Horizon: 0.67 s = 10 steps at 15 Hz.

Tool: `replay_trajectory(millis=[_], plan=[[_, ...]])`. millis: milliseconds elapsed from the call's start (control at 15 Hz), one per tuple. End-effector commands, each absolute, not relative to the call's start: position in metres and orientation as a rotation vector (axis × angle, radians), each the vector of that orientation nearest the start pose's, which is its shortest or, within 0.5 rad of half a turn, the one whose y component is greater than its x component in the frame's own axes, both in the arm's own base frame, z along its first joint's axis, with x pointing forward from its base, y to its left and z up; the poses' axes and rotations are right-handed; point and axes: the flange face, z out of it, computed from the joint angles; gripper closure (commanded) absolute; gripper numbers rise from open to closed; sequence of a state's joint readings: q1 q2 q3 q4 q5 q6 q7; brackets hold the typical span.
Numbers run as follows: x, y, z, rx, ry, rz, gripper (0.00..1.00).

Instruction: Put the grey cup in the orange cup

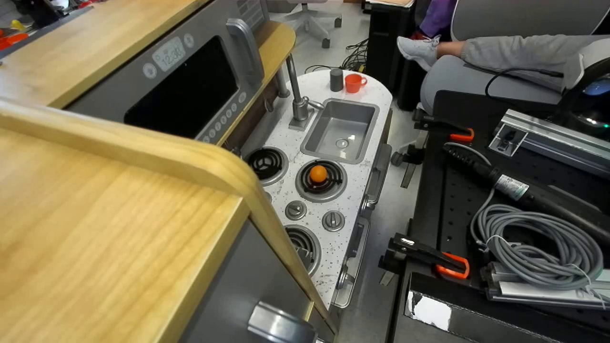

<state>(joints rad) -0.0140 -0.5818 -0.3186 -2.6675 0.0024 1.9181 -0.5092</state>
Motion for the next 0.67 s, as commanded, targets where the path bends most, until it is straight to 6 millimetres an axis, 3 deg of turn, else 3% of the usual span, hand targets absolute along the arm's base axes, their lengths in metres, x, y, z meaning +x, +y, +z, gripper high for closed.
replay_trajectory(millis=[0,200,400,600], plan=[[0.329,-0.113,0.386,-2.905,-0.366,0.132,0.0],[0.337,-0.141,0.367,-2.961,-0.344,0.078,0.0],[0.345,-0.186,0.342,-3.012,-0.276,0.053,0.0],[0.349,-0.234,0.303,-3.052,-0.203,0.048,0.0]])
